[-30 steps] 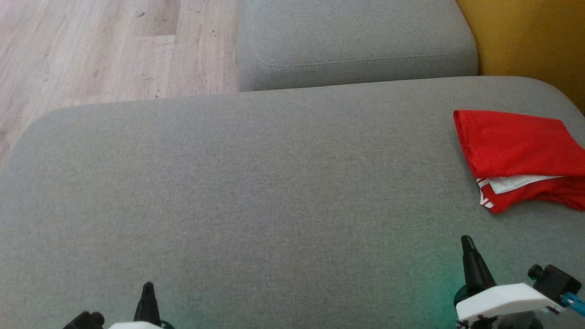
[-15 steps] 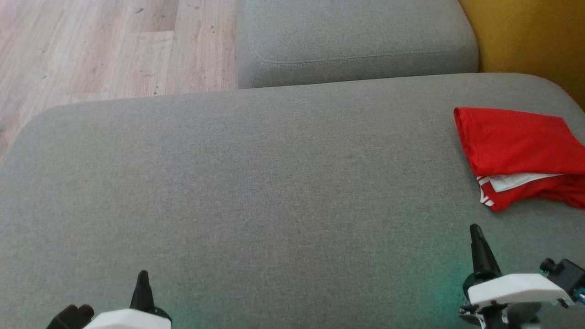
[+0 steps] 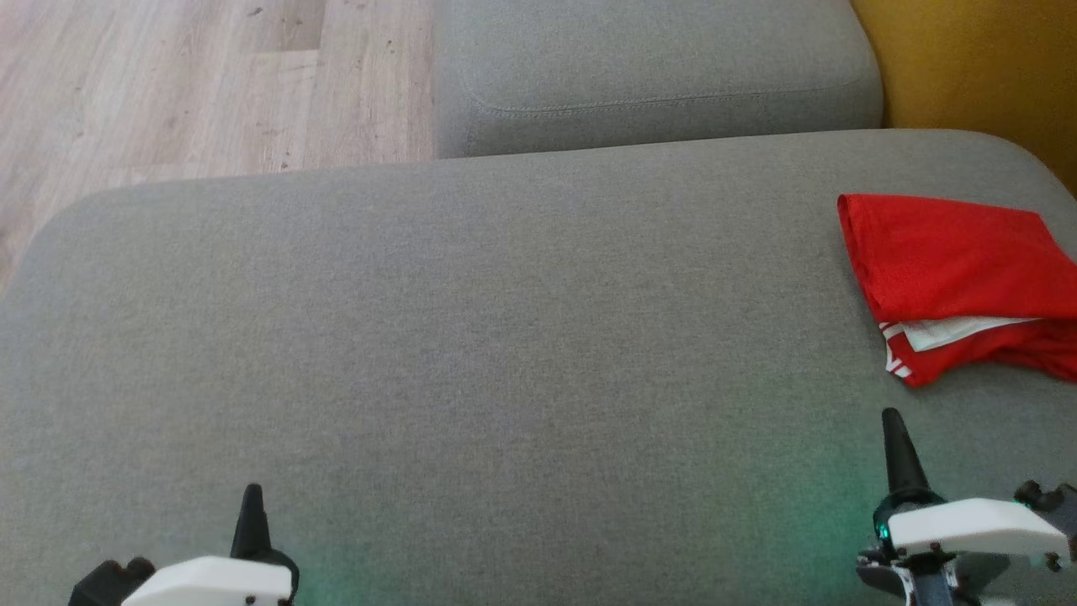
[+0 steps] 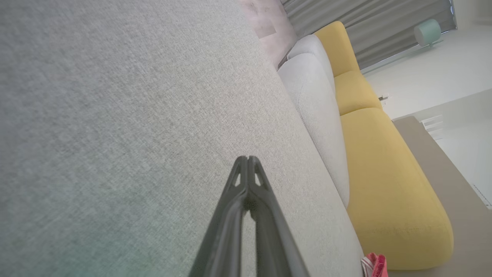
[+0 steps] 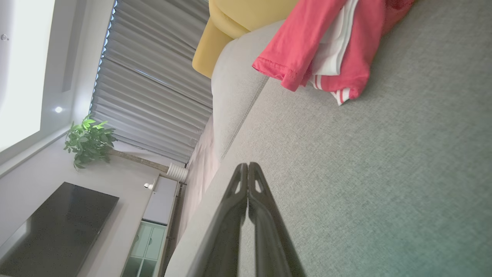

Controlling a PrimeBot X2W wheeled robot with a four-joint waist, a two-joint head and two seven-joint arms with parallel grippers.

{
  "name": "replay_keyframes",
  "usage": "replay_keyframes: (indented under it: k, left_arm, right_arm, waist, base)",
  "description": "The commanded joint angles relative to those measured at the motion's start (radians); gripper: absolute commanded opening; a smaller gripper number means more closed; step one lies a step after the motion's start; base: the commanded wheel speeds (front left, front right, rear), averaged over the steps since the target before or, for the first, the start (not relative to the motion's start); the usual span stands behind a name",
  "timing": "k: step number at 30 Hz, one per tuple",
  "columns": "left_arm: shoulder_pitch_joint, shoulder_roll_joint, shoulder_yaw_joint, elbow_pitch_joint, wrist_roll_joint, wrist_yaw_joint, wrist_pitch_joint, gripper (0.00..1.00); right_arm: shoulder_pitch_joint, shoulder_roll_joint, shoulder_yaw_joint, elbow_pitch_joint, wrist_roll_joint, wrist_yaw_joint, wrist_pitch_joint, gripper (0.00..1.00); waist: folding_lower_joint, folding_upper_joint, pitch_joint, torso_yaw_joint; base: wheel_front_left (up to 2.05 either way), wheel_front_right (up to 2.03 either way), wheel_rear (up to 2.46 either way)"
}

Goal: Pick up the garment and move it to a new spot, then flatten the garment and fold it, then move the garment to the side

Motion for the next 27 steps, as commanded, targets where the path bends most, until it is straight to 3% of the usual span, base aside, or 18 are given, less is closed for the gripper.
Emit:
replay_keyframes:
  k: [1, 27]
  left_arm:
    - [-0.068, 0.001, 0.043, -0.025, -0.02, -0.012, 0.007, 0.0]
    - [-0.126, -0.056, 0.177, -0.02, -0.208, -0.103, 0.082, 0.0]
  right_arm:
    - [-0.069, -0.021, 0.005, -0.036, 0.032, 0.004, 0.005, 0.0]
    - [-0.116, -0.022, -0.039, -0.037, 0.329, 0.006, 0.047, 0.0]
  waist:
    - [-0.0001, -0.0001, 0.001, 0.0]
    - [-0.0001, -0.0001, 0.018, 0.0]
  base:
    - [0.0, 0.0, 0.0]
    - [0.0, 0.0, 0.0]
